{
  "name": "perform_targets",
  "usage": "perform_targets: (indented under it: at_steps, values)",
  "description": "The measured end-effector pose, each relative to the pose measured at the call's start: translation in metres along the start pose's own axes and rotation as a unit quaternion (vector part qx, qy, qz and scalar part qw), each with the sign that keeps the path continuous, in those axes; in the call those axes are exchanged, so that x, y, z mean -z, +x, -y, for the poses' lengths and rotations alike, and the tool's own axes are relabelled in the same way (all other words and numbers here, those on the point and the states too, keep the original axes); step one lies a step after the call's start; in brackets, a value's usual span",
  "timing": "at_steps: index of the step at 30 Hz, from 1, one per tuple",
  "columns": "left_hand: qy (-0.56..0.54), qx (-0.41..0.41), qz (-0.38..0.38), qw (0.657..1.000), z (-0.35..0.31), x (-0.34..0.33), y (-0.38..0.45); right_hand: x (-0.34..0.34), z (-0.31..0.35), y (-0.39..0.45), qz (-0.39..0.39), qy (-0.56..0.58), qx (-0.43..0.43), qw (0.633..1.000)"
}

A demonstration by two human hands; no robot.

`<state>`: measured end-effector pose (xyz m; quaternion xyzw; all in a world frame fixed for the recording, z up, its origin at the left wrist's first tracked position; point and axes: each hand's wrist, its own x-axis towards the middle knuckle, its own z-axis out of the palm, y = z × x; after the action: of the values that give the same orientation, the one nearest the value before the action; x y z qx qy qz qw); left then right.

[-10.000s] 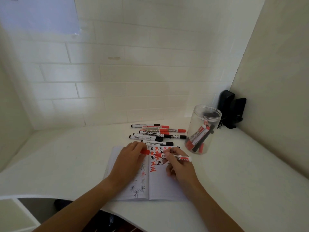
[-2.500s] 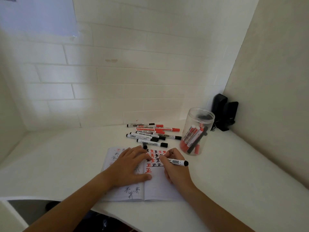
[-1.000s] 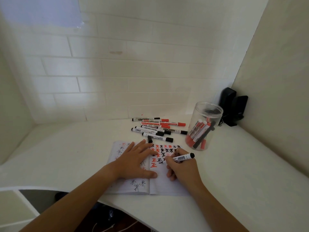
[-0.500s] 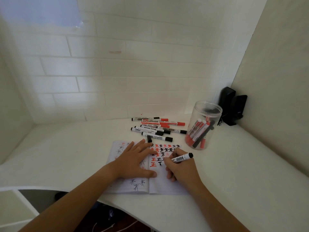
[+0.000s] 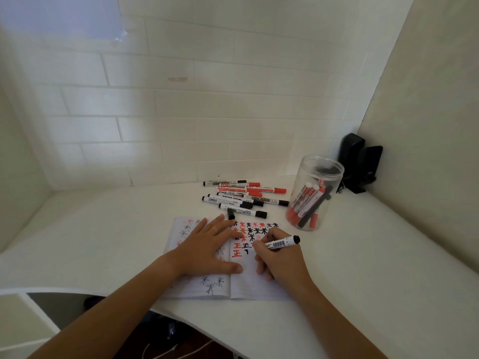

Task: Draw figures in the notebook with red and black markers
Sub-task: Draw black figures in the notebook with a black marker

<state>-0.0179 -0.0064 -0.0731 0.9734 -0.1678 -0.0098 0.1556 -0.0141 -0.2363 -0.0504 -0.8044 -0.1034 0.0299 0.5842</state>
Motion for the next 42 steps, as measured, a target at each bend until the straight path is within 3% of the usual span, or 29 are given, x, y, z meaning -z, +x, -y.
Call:
perform_targets:
  at_steps: [18,32,38,42]
  values:
    - [0.007,-0.002,0.000,1.000,0.000,0.000,0.000,-0.001,0.000,-0.001,0.033,-0.018,0.013,0.999]
    - [0.004,-0.004,-0.014,1.000,0.001,-0.002,0.000,0.001,-0.003,0.002,-0.025,0.013,-0.031,0.999]
    - [-0.076,-0.009,-0.059,0.995,-0.003,0.006,-0.001,0.005,-0.002,0.005,-0.041,0.045,-0.044,0.997]
    - [-0.120,0.034,-0.196,0.973,-0.005,0.002,0.009,0.004,-0.003,0.008,-0.035,0.044,-0.044,0.997]
